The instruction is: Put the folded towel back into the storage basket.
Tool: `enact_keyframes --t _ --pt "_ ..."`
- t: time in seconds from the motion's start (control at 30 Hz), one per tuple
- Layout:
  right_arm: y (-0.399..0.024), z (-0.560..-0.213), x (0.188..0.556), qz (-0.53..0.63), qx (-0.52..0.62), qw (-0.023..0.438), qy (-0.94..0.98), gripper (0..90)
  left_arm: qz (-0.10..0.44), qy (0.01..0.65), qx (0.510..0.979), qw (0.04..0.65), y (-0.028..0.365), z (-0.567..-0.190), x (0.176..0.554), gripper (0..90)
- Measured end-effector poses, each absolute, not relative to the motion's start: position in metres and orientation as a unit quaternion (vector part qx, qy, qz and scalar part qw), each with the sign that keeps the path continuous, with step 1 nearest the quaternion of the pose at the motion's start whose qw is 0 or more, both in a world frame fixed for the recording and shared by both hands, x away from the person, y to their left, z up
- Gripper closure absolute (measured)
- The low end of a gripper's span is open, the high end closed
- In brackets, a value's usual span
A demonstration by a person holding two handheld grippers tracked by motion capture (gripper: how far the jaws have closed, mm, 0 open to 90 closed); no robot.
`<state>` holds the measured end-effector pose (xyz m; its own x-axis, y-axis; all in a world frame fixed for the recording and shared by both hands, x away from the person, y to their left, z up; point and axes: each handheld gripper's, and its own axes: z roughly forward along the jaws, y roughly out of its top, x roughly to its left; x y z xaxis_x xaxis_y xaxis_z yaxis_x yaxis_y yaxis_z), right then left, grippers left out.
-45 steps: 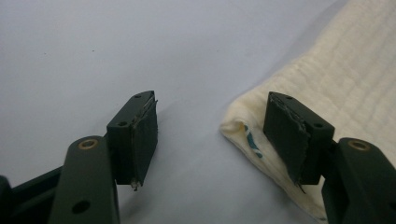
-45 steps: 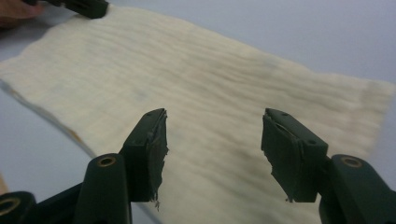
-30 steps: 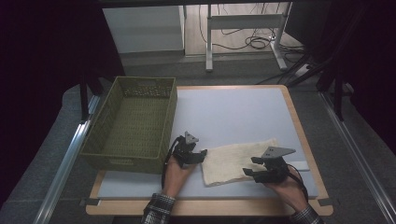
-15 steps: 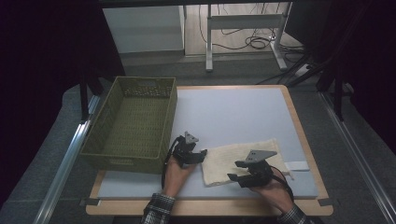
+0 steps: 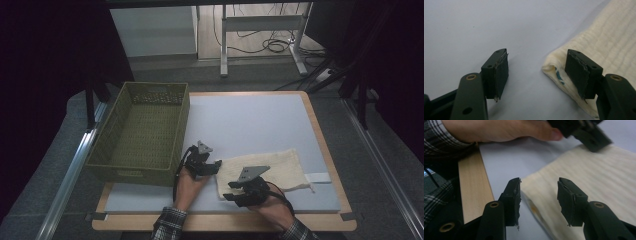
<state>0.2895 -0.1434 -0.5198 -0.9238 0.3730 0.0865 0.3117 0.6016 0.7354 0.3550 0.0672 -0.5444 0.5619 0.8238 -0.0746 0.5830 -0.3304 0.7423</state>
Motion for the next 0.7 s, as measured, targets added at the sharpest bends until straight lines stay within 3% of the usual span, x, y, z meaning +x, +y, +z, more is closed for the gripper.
enact_keyframes --t 0.33,0.47,0.57,0.7 --pt "-0.116 -0.530 0.283 0.384 0.168 0.045 0.907 53.5 0.160 0.440 0.800 0.376 0.067 -0.544 0.355 35.2" --pt "-0.116 -0.533 0.279 0.376 0.164 0.084 0.908 67.2 0.158 0.440 0.799 0.377 0.068 -0.544 0.355 35.1" --pt "-0.117 -0.533 0.280 0.375 0.171 0.089 0.907 77.7 0.161 0.441 0.799 0.375 0.067 -0.544 0.355 36.7" --pt "-0.119 -0.533 0.284 0.378 0.184 0.076 0.904 84.6 0.157 0.424 0.806 0.381 0.068 -0.543 0.354 49.7"
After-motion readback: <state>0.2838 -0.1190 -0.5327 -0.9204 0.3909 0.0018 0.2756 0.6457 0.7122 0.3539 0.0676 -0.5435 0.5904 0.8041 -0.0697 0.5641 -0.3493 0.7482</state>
